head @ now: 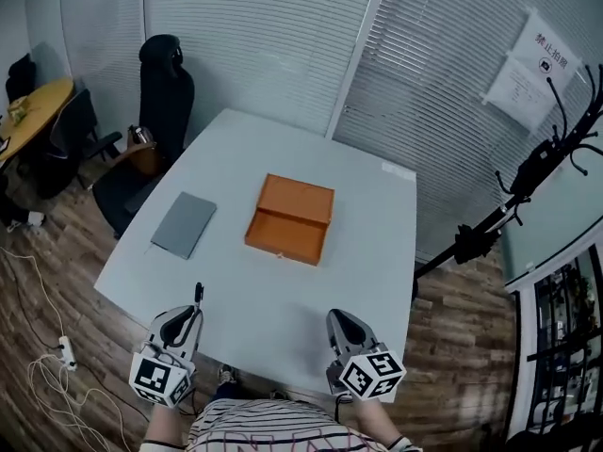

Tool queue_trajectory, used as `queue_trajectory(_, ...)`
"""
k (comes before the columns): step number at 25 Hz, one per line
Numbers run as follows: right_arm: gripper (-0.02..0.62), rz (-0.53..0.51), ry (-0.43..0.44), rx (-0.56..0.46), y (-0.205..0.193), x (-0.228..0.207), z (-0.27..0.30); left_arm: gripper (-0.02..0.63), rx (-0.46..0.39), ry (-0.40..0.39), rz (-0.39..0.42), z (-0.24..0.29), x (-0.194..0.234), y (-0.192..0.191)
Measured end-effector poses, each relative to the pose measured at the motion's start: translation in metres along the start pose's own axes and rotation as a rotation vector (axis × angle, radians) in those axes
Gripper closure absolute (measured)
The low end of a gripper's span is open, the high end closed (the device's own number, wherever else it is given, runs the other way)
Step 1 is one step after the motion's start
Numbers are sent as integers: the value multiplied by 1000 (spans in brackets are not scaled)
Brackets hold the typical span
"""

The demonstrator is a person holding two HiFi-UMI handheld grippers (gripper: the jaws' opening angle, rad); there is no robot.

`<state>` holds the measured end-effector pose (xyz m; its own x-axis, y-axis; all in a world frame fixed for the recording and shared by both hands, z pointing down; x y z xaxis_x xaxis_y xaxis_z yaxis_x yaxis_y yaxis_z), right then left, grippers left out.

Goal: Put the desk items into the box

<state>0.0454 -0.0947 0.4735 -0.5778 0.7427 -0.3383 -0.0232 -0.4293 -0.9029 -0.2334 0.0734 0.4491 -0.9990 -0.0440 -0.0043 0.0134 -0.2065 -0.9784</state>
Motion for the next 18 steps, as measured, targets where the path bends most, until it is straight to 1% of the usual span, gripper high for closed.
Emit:
queue_trajectory(8, 568, 46, -160, -80, -2, 29, 23, 552, -8, -200, 80, 51, 62, 17)
queue_trajectory(14, 568, 86, -285, -128, -13, 49, 25, 552, -20, -340, 139, 88, 88, 26)
queue_trajectory(18, 568, 102, -335, -141, -19, 57, 26, 552, -23, -399, 180, 110, 101, 31)
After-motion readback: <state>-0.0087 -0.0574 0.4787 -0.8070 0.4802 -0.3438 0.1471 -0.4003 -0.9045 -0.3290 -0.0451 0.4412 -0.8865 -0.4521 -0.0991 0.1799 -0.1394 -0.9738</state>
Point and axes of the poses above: the fingertips, and each gripper's own axes: z forward along the fingers, x to its left, y out of its top, the point moved 6 cm from there along -z, backward along the fingers, and after that the axes turned 1 degree about x, right-handed, at the moved point
